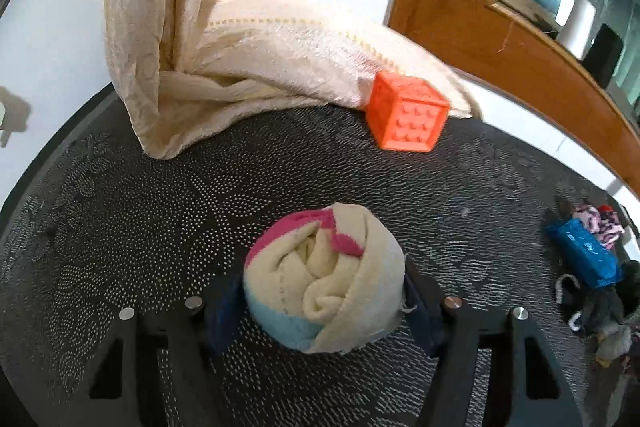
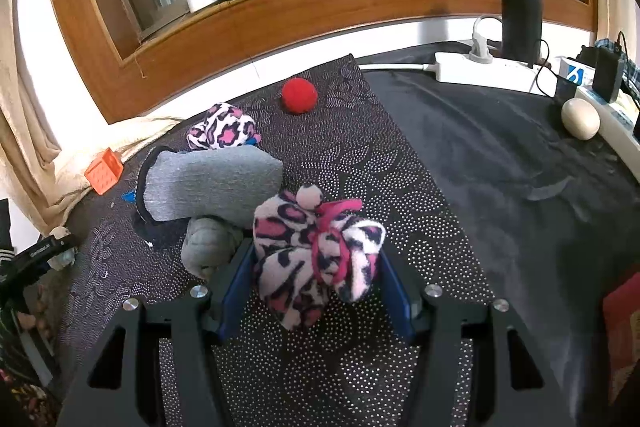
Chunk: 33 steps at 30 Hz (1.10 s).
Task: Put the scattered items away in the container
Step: 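Carry the leopard fabric and towel roll in both tools to the tin box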
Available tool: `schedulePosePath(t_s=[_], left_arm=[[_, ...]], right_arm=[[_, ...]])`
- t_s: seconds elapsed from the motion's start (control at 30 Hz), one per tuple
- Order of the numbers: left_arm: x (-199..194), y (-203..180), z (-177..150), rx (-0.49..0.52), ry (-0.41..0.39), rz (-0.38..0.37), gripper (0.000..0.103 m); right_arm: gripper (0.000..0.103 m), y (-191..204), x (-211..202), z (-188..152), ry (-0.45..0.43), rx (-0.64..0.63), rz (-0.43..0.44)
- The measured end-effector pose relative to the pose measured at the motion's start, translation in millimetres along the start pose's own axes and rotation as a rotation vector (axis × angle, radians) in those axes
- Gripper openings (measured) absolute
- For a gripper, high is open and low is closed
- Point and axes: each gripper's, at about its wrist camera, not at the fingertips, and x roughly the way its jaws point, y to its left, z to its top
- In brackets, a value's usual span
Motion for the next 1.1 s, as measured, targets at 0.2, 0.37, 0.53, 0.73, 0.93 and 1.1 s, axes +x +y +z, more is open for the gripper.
schedulePosePath(t_s=[0.2,0.37,0.53,0.73,0.93,1.1], left_arm=[[-28.6,-24.3,-7.6,0.046,-0.037,-0.067,0.070],[-41.6,-51.7,-20.5,0.111,-0.013,-0.131,0.070],[-55.6,-76.6,-33.9,0.176,0.007,-0.187,0.070],[-64.6,-93.1,-42.6,0.206,0.006,-0.220,0.070],[-72.7,-102.2,-50.6,0.222,0.009,-0.241,0.070],[-77.9,-109.2,-54.6,0.240,0.003,-0.258,0.070]], right_arm=[[0.063,-3.9,-1.1,2.0,-0.009,0.012,-0.008],[0.063,-9.1,-0.5,3.8,-0.016,0.026,-0.028],[0.063,-24.5,-14.0,8.2,-0.063,0.082,-0.072],[0.063,-53.4,-65.0,0.6,-0.122,0.179,-0.122],[0.063,-100.6,-130.0,-23.1,-0.161,0.284,-0.221],[0.064,-133.8,-191.9,-39.0,-0.242,0.315,-0.345]])
